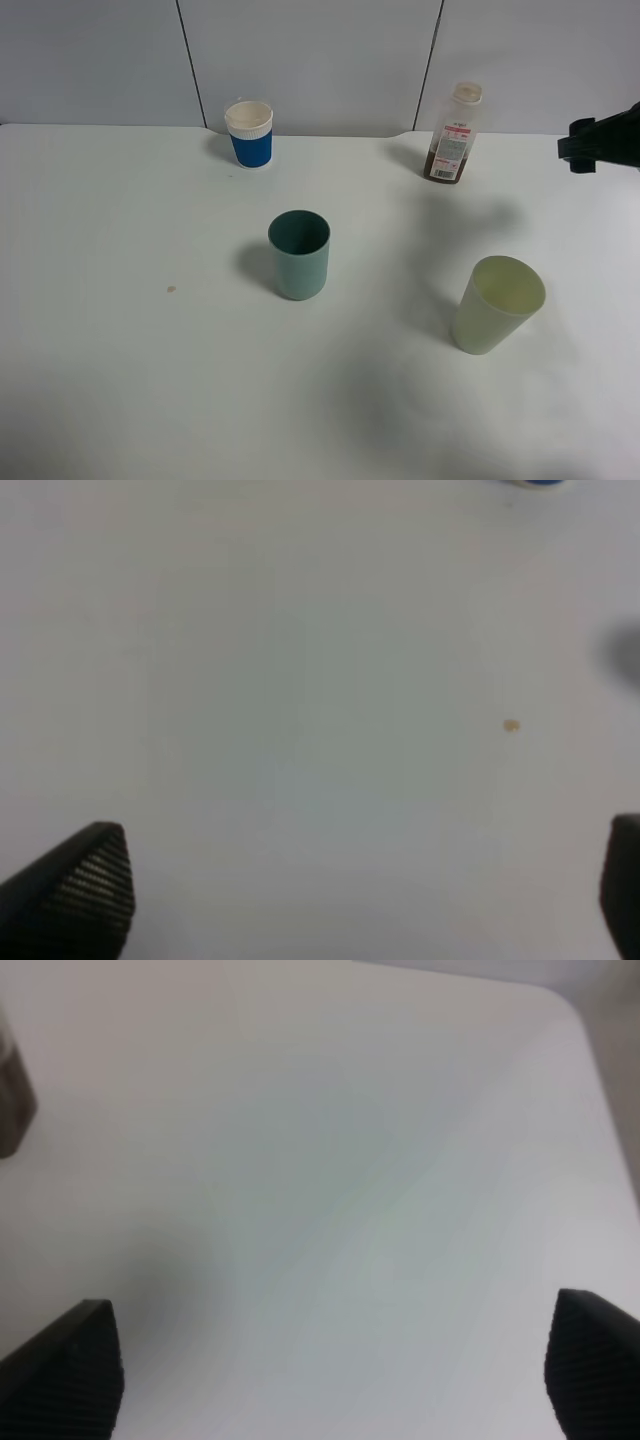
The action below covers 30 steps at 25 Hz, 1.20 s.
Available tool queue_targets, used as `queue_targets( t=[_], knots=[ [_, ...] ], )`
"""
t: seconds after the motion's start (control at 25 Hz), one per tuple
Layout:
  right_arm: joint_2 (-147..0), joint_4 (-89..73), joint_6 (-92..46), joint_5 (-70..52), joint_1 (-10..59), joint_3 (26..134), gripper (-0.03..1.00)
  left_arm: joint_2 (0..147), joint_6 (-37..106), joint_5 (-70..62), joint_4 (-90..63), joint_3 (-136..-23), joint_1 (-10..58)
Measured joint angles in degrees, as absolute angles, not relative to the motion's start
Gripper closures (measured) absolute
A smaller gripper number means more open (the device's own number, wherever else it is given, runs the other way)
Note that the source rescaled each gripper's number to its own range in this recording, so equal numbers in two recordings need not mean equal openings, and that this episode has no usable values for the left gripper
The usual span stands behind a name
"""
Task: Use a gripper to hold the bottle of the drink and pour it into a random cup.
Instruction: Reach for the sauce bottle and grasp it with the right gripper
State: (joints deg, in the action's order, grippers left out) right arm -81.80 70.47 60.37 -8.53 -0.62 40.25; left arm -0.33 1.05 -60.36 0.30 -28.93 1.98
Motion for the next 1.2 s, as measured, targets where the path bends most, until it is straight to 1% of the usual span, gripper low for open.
queue_targets(
  t=[0.32,0.52,0.64,0.68,0.76,0.84,1.04,1.2],
  knots=[
    [-87.3,78.2,60.4,-1.6,-3.5,40.2,0.21,-0.3,1.1,-60.4,0.3,-28.9,2.0],
    [-90.2,84.7,60.6,6.4,-3.6,40.2,0.21,-0.3,1.1,-60.4,0.3,-28.9,2.0],
    [-90.9,88.6,60.6,8.7,-3.7,40.2,0.21,-0.3,1.1,-60.4,0.3,-28.9,2.0],
    [-91.1,89.5,60.6,9.4,-4.1,40.5,0.18,-0.3,1.1,-60.4,0.0,-28.9,2.0],
    [-91.5,90.1,60.6,10.7,-5.4,40.9,0.06,-0.3,1.1,-60.4,0.3,-28.9,2.0],
    [-91.6,90.2,60.6,12.8,-7.5,41.1,0.0,-0.3,1.1,-60.4,0.3,-28.9,2.0],
    [-92.0,90.4,60.7,18.8,-12.7,41.3,-0.03,-0.3,1.1,-60.4,0.3,-28.9,2.0],
    [-92.0,90.5,60.8,28.1,-15.2,43.3,-0.03,-0.3,1.1,-60.4,0.3,-28.9,2.0]
  ],
)
